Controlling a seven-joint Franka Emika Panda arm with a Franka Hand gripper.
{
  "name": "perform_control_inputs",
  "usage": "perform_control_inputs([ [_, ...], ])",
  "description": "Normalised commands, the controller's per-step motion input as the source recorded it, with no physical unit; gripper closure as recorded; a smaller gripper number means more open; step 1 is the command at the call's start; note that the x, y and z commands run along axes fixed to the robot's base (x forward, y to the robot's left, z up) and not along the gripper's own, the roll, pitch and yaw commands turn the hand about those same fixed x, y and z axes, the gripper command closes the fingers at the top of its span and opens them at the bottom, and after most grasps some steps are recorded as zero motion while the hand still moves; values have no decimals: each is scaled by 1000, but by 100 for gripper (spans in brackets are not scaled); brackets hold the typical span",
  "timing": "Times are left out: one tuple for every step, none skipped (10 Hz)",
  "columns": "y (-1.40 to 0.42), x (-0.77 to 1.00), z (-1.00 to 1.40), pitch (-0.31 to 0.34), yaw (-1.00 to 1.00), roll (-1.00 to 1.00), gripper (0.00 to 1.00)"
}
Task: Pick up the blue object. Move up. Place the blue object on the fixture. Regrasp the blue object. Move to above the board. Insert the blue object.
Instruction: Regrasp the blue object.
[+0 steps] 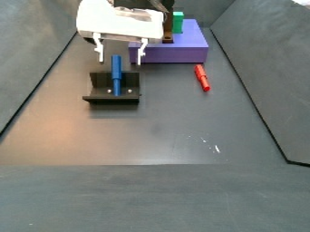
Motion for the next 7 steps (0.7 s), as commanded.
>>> perform_control_inputs([
  [0,89,-106,0,180,151,0],
  [0,60,-63,0,180,120,0],
  [0,106,0,0,211,60,0],
  [0,97,0,0,206,17,0],
  [0,54,0,0,186,3,0],
  [0,0,0,0,54,49,0],
  [0,0,0,0,0,0,0],
])
